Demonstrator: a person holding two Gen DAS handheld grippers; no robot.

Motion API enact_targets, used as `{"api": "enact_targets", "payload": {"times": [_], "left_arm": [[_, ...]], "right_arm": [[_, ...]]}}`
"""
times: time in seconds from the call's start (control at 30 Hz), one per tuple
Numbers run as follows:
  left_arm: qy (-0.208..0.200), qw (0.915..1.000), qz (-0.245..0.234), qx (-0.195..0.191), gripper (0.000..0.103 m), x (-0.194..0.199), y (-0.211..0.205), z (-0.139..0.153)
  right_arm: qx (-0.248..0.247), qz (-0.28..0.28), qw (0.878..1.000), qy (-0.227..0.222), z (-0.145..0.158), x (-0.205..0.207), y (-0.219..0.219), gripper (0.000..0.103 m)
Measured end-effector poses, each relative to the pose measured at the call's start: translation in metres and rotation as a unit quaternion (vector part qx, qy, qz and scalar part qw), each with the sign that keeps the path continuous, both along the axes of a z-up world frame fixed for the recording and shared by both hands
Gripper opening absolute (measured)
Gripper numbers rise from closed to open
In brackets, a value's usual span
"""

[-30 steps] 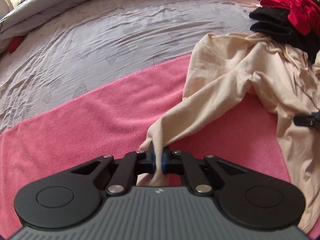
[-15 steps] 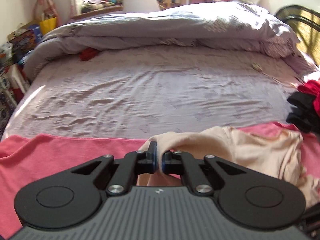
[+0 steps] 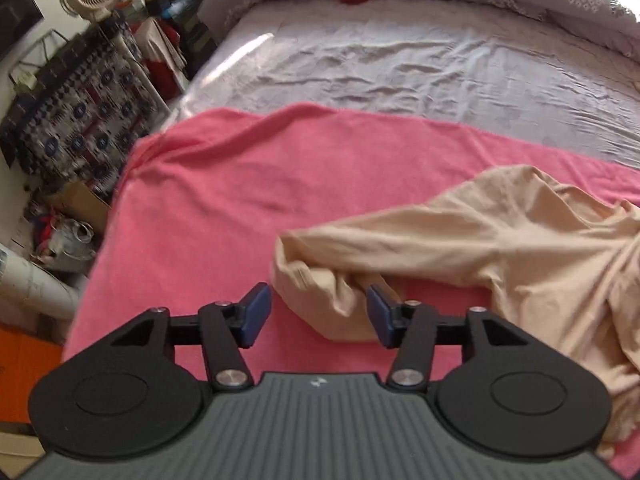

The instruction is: Fold clothes

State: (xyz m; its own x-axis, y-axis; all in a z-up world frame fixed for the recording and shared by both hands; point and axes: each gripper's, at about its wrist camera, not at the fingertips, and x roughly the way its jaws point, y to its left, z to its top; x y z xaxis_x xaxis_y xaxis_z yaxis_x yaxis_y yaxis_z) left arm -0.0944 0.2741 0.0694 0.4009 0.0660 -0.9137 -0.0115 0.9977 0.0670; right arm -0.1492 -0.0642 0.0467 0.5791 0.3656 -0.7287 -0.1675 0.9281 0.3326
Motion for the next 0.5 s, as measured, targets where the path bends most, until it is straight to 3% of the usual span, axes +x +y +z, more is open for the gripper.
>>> {"api": "enact_targets", "payload": {"times": [0.03, 0.13, 0.23, 0.27, 0.33, 0.37, 0.43, 0.5], "left_arm": [[0.02, 0.9992, -0.015, -0.031, 0.069, -0.011, -0.011, -0.007], [0.074, 0.9907, -0.076, -0.085, 0.072, -0.036, -0.06, -0.032], [0.108, 0.9816, -0.111, -0.112, 0.075, -0.049, -0.106, -0.059], [0.118, 0.9784, -0.117, -0.122, 0.077, -0.053, -0.121, -0.069], [0.144, 0.973, -0.12, -0.135, 0.076, -0.053, -0.143, -0.09], [0.157, 0.9708, -0.123, -0.134, 0.076, -0.053, -0.151, -0.098], [0.164, 0.9703, -0.132, -0.118, 0.075, -0.053, -0.163, -0.106], [0.165, 0.9704, -0.141, -0.105, 0.075, -0.055, -0.171, -0.108]], "right_arm": [[-0.053, -0.015, 0.998, -0.008, -0.007, -0.006, -0.011, 0.102], [-0.166, -0.007, 0.986, 0.026, -0.034, -0.02, -0.043, 0.102], [-0.209, 0.011, 0.976, 0.054, -0.06, -0.024, -0.062, 0.101], [-0.216, 0.017, 0.974, 0.062, -0.071, -0.023, -0.066, 0.095], [-0.21, 0.011, 0.974, 0.087, -0.085, -0.022, -0.073, 0.054], [-0.194, -0.002, 0.975, 0.105, -0.089, -0.022, -0.077, 0.006], [-0.162, -0.028, 0.976, 0.141, -0.096, -0.023, -0.085, 0.005], [-0.168, -0.066, 0.974, 0.133, -0.082, -0.026, -0.108, 0.005]]}}
